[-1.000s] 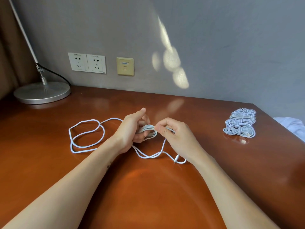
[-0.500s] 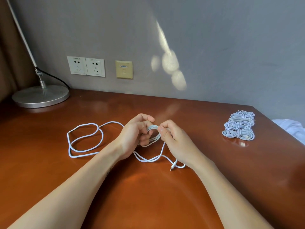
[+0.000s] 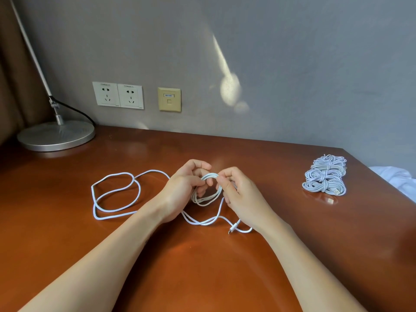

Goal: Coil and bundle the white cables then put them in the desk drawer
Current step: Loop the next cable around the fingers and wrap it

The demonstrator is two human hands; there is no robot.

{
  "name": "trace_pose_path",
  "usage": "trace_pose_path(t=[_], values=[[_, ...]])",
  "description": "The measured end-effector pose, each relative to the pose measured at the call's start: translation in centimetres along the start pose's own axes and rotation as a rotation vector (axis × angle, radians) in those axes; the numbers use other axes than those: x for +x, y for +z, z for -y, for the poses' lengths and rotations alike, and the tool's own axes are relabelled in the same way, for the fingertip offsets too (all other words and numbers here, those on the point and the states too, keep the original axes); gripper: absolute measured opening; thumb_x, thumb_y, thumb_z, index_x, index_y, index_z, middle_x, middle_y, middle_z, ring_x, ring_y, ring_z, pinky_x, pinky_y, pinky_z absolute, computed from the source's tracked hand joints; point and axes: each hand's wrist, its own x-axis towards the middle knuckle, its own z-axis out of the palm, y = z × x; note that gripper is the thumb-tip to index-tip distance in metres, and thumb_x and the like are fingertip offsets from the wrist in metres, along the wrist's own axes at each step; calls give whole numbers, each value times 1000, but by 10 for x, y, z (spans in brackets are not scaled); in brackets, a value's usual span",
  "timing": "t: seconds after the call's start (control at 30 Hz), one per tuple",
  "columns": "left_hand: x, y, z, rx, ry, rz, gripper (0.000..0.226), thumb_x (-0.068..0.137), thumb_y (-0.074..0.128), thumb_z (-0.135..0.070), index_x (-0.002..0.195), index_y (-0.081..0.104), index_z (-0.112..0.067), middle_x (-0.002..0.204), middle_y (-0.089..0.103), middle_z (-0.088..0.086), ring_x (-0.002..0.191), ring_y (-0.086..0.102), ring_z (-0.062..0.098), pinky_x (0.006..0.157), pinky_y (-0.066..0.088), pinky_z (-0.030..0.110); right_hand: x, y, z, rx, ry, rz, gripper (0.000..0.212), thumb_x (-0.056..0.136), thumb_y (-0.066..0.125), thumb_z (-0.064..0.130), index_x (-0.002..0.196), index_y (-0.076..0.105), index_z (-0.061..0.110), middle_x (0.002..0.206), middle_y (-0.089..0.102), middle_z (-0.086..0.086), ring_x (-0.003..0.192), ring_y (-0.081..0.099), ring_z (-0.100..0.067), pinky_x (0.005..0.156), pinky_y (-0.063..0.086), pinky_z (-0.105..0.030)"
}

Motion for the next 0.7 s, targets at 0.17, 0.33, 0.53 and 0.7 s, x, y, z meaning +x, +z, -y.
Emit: trace_pose_path(t=[0.17, 0.33, 0.53, 0.7], values=[[1, -1, 3, 104, 30, -6, 37, 97, 46, 10, 127, 53, -9, 92, 66, 6, 71, 51, 14, 72, 43, 30, 1, 0, -1, 13, 6, -16, 21, 109, 46, 37, 111, 64, 25, 75, 57, 16, 63, 58, 9, 53, 43, -9], [0, 4, 7, 306, 103, -48, 36, 102, 55, -5, 129, 52, -28, 112, 64, -6, 82, 62, 8, 80, 53, 20, 2, 2, -5, 3, 51, -53, 24, 111, 39, 37, 106, 60, 27, 75, 64, 3, 55, 58, -1, 57, 52, -16], [3, 4, 11, 414, 129, -43, 22, 103, 62, -22, 124, 60, -29, 115, 69, -7, 109, 67, 11, 94, 55, 26, 2, 0, -3, 25, 60, -123, 26, 111, 37, 34, 102, 59, 25, 72, 64, 0, 55, 58, -5, 57, 51, -15], [2, 6, 10, 448, 152, -37, 27, 98, 70, -19, 122, 62, -28, 105, 71, -9, 98, 68, 5, 89, 54, 19, 6, -1, -5, 63, 76, -201, 25, 111, 39, 30, 102, 60, 20, 72, 66, -2, 53, 60, -8, 58, 53, -19]])
